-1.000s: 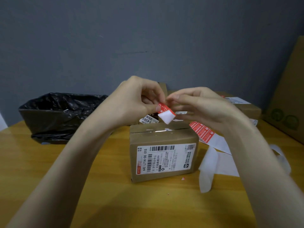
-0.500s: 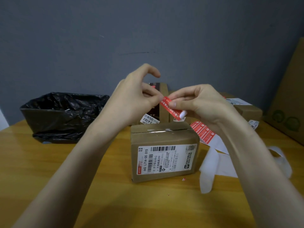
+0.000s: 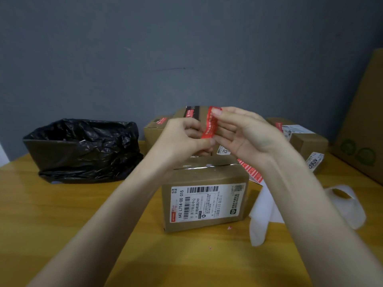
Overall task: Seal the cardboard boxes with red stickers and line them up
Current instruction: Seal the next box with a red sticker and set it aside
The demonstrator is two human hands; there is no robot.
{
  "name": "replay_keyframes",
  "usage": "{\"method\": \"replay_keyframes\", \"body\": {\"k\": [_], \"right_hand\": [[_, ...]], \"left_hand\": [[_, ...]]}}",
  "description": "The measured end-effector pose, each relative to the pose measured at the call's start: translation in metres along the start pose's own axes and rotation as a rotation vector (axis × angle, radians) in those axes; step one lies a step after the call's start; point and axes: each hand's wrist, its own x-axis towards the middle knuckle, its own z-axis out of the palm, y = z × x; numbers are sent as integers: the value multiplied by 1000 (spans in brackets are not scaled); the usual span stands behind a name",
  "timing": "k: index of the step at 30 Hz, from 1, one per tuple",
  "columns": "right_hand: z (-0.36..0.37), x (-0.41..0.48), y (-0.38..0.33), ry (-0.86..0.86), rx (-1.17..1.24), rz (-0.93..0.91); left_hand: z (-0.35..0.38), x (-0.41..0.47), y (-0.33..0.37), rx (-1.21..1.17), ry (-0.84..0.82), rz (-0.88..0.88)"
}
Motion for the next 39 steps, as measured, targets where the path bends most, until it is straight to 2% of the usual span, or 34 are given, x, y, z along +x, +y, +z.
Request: {"method": "replay_keyframes", "body": {"k": [8,12,18,23,26,29,34,39], "right_hand": [[-5,0,-5,-6,113,120],[-5,1,-4,75,134,168],[-9,3,-4,133,-11,69],[-5,1,-3,127,-125,17],[-3,0,-3,150,-201,-10],[0,-1,-2,117,-155,24],[5,-3,3,21,-13,209],[7,-2,9,-42,16,211]], "left_hand": [[-19,5,3,95,11,70],[-28,6,7,54,-11,50],[-36,5,10,-29,-79,7],[-36,7,9,-25,-53,-1],[-34,8,6,86,21,92],[-30,7,5,188,114,252],[-32,4,9,190,26,330],[-34,8,6,271,30,344]]}}
